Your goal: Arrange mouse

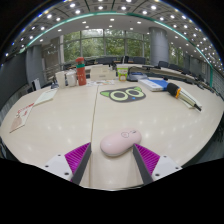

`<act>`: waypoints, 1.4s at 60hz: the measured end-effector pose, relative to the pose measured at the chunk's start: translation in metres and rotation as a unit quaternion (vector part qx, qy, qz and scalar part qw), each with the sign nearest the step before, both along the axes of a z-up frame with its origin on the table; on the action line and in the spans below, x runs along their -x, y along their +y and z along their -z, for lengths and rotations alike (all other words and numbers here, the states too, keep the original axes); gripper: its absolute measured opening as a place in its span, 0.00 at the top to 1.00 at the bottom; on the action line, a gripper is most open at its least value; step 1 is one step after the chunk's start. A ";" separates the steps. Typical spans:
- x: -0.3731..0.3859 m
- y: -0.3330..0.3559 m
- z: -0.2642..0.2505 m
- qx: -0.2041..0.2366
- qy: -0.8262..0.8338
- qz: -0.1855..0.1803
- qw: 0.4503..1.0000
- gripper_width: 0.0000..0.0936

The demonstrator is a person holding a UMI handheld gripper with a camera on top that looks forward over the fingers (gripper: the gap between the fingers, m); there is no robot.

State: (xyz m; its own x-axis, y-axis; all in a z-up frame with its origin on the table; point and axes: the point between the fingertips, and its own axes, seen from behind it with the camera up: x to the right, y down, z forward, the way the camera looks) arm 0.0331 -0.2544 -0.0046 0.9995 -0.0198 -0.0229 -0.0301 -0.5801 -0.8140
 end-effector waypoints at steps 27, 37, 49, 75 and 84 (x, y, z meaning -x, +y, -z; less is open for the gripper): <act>0.007 0.080 0.007 0.013 -0.024 0.001 1.000 0.37; 0.007 0.087 0.006 0.015 -0.037 -0.006 0.999 0.56; 0.014 0.099 -0.024 0.007 -0.040 -0.032 0.999 0.65; -0.026 0.278 -0.154 -0.095 -0.018 -0.048 0.994 0.65; -0.057 0.320 -0.084 -0.040 -0.013 -0.033 0.999 0.65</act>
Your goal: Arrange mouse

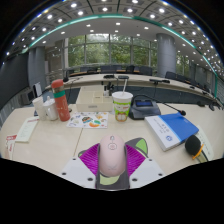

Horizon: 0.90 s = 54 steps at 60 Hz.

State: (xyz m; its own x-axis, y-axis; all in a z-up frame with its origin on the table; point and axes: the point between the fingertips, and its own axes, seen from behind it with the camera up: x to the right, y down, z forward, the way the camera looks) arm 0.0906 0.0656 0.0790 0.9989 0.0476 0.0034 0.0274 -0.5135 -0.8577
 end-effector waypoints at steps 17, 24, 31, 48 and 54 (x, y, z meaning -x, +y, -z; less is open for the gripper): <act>-0.033 0.009 0.089 0.081 0.006 0.024 0.996 0.54; -0.028 0.002 0.088 0.093 0.021 0.014 0.995 0.33; -0.023 -0.014 0.075 0.108 0.022 0.011 0.994 0.10; -0.018 -0.108 -0.029 0.072 -0.045 0.038 0.996 0.09; -0.009 -0.161 -0.066 0.062 -0.041 0.056 0.996 0.09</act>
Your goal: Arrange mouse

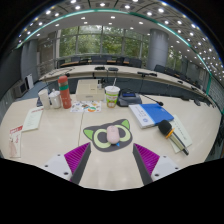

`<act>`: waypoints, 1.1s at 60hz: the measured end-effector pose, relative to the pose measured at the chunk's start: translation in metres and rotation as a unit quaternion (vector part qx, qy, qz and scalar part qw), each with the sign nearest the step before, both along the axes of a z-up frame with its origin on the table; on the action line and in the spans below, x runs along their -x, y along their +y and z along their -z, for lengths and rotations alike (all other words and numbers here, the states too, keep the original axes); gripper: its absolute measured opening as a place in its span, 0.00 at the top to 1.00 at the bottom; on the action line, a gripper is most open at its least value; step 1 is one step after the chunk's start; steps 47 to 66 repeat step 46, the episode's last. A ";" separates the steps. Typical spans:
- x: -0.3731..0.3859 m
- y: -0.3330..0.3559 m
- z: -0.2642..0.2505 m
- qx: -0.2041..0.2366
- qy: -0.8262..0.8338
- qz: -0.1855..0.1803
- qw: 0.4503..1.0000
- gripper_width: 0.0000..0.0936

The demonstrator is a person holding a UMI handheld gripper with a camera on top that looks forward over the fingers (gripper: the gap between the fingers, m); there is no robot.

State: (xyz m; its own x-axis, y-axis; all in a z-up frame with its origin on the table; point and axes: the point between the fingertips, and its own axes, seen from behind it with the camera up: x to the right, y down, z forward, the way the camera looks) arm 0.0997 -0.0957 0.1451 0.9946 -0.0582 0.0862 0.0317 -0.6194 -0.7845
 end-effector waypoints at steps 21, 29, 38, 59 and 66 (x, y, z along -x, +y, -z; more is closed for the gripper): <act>0.023 -0.153 -0.068 -0.020 -0.033 0.023 0.999 0.09; 0.029 -0.179 -0.073 -0.018 -0.026 0.025 0.999 0.09; 0.032 -0.192 -0.075 -0.016 -0.029 0.025 0.999 0.09; 0.030 -0.192 -0.077 -0.022 -0.032 0.027 0.999 0.09; 0.030 -0.192 -0.077 -0.022 -0.032 0.027 0.999 0.09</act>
